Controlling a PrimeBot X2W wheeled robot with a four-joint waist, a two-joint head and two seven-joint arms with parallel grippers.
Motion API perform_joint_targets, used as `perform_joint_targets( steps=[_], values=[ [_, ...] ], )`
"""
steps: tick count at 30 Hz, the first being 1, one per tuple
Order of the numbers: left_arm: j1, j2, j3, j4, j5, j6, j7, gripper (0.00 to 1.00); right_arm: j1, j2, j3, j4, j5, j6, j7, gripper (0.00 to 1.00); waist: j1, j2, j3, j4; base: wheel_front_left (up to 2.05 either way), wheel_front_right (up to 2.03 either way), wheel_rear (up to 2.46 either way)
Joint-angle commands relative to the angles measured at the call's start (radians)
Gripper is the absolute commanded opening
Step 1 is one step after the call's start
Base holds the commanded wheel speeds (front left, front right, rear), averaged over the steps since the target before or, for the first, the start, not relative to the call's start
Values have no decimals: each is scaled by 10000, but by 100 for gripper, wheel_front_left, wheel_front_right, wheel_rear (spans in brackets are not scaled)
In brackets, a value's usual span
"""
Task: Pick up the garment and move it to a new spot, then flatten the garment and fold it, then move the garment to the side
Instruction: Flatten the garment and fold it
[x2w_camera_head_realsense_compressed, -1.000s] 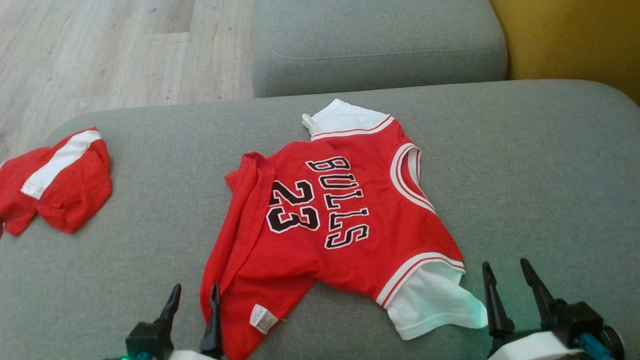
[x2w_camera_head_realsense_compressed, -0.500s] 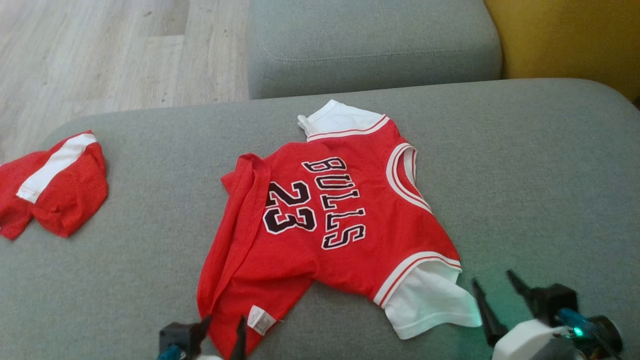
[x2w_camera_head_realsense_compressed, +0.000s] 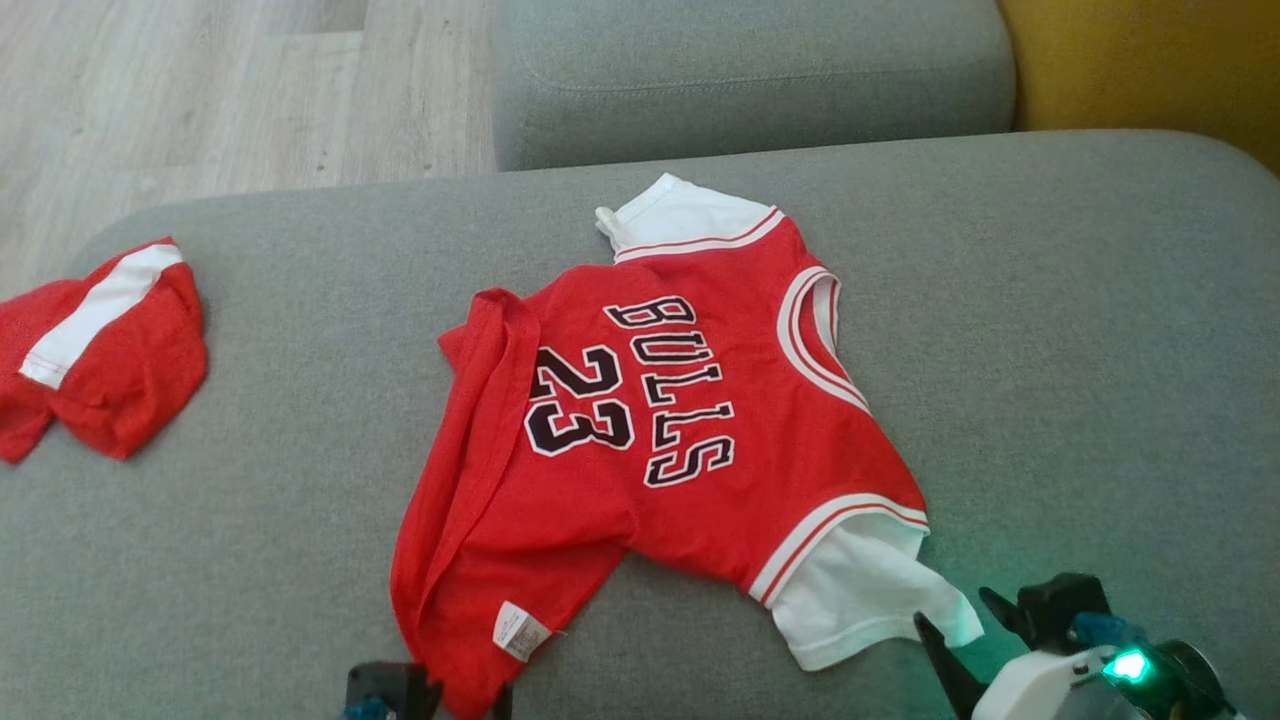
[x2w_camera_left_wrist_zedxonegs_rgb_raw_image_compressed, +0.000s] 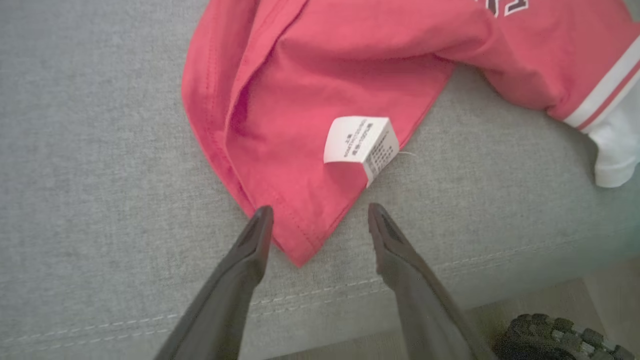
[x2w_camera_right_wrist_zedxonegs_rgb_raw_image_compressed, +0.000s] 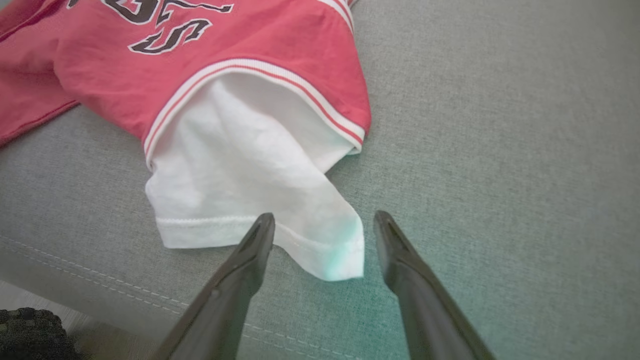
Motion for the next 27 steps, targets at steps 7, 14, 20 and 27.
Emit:
perform_joint_targets(
  steps=[7, 14, 20, 27],
  values=[
    [-585, 118, 154, -109, -157, -160, -33, 100, -592, -251, 338, -326, -47, -7, 106, 100, 0, 0, 335, 23, 0, 0, 0],
    [-856, 114, -51, 6, -83, -259, -62, 100, -792, -267, 333, -202, -59, -7, 169, 100, 0, 0, 550, 4, 0, 0, 0],
    [-1085, 189, -103, 415, -9, -261, -37, 100, -946, -255, 388, -30, -55, -7, 365, 100, 0, 0, 725, -21, 0, 0, 0],
    [-1361, 271, -171, 931, 18, -335, -105, 99, -1105, -293, 607, 147, 146, -7, 714, 100, 0, 0, 981, -7, 0, 0, 0]
  ],
)
